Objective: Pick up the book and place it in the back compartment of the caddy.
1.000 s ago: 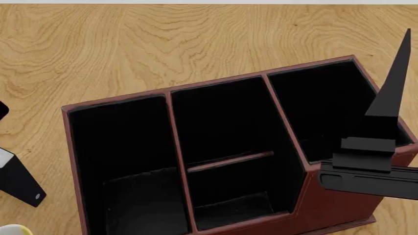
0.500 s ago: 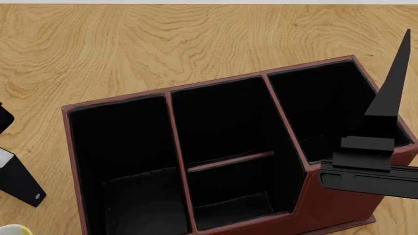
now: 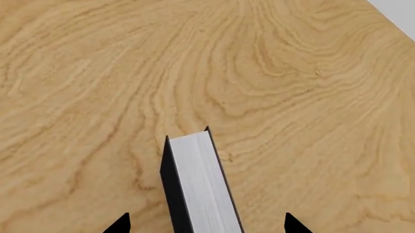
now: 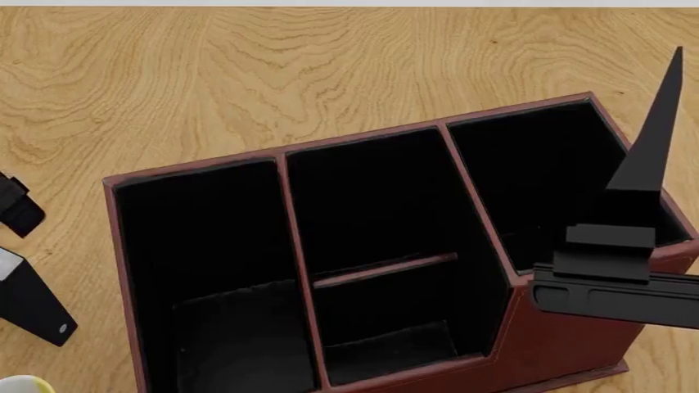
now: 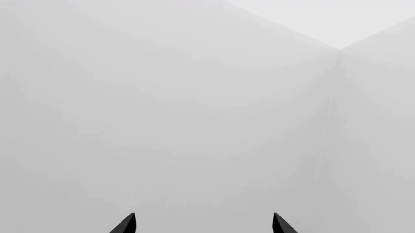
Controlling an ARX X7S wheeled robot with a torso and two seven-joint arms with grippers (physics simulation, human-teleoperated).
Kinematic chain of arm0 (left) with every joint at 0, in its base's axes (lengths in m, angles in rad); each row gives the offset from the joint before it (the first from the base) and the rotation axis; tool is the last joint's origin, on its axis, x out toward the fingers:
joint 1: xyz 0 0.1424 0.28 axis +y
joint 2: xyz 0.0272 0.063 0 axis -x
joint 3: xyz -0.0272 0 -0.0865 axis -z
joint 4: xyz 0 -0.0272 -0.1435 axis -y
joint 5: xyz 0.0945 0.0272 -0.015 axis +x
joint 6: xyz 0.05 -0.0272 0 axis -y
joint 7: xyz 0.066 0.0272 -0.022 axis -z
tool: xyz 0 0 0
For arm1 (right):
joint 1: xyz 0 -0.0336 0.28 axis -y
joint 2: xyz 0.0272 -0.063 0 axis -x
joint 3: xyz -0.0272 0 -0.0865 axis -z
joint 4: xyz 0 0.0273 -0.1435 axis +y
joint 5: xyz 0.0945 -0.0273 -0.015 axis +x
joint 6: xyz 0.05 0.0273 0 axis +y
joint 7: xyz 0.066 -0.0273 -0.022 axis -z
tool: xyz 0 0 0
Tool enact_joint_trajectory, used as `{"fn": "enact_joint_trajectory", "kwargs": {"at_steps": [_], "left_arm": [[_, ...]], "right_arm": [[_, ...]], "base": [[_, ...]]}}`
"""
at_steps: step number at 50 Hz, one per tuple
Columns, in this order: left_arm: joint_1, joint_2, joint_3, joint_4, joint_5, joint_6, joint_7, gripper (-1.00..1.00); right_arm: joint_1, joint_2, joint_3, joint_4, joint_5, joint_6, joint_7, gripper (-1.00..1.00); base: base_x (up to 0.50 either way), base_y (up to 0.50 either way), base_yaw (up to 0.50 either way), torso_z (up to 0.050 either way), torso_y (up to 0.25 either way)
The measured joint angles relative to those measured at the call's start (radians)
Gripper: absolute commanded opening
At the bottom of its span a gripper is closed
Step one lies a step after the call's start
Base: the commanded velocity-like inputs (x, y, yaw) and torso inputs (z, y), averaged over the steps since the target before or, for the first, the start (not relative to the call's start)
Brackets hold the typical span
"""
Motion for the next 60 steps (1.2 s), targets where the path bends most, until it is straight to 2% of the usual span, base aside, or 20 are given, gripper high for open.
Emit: {"fn": "enact_joint_trajectory", "kwargs": {"at_steps": [39,40,60], "left_arm": [[-0.054,0.015,0.086,-0.227,0.108,0.092,0.128,1.00],[-0.055,0.015,0.087,-0.229,0.108,0.092,0.130,-1.00],[-0.056,0.018,0.095,-0.226,0.152,0.071,0.145,-1.00]], "right_arm": [[0.009,-0.005,0.002,0.004,0.007,0.017,-0.003,1.00],[0.009,-0.004,0.002,0.004,0.007,0.016,-0.004,1.00],[0.009,-0.003,-0.004,0.008,0.004,0.012,-0.005,1.00]], "base": [[0.00,0.00,0.00,0.000,0.000],[0.00,0.00,0.00,0.000,0.000],[0.00,0.00,0.00,0.000,0.000]]}}
